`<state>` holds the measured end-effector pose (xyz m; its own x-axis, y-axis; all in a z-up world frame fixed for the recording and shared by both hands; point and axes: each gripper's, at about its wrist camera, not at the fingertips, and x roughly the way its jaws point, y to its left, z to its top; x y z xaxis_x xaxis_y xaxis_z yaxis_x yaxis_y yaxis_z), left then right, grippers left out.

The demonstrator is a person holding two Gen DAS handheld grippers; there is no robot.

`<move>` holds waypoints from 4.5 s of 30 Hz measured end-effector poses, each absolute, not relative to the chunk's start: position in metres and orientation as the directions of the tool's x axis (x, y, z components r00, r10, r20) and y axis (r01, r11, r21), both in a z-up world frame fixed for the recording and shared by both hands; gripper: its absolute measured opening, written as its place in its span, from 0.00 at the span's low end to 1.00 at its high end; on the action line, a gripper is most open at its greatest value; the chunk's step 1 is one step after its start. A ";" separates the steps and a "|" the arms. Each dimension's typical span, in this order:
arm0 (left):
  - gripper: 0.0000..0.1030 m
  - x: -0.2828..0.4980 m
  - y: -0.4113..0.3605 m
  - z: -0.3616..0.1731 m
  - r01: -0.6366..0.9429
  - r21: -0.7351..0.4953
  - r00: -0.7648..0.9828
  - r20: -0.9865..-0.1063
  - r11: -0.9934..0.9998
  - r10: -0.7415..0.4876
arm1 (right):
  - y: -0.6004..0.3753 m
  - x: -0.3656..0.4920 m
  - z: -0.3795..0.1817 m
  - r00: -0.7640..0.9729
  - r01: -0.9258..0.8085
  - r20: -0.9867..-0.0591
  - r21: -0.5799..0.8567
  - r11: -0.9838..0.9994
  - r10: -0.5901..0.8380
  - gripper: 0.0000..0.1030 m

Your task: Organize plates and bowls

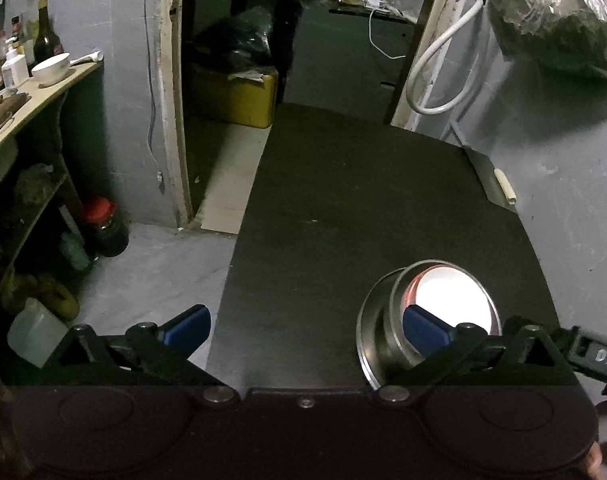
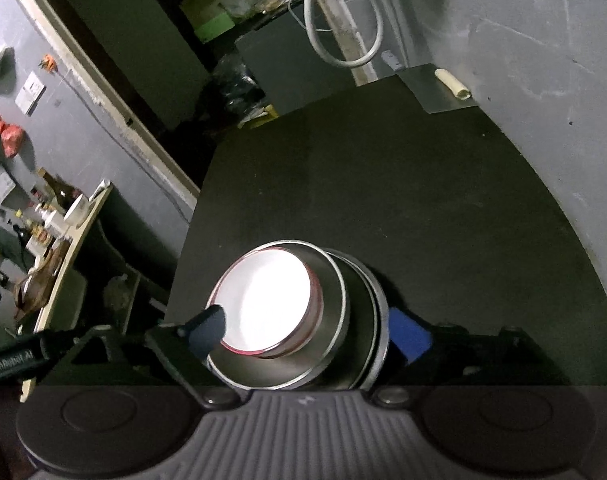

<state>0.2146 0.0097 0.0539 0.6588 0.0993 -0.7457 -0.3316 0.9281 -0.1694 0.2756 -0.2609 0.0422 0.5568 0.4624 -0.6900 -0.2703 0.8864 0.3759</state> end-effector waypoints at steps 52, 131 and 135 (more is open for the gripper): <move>0.99 0.090 0.072 0.066 0.001 -0.164 0.869 -0.488 0.987 -0.082 | -0.208 0.037 0.073 0.880 0.058 -0.475 0.142 0.988 0.017 1.00; 0.99 0.058 0.094 0.061 0.176 -0.080 0.856 -0.481 0.981 -0.192 | -0.165 0.009 0.076 0.887 0.134 -0.458 0.154 0.979 -0.050 1.00; 0.99 0.057 0.094 0.060 0.173 -0.081 0.855 -0.482 0.982 -0.190 | -0.166 0.009 0.075 0.885 0.133 -0.463 0.154 0.979 -0.047 1.00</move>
<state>0.0567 0.0939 0.0604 0.8551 -0.1901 -0.4825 0.1727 0.9817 -0.0806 0.0094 -0.1662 0.0754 0.8851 -0.0470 -0.4631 0.1326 0.9791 0.1541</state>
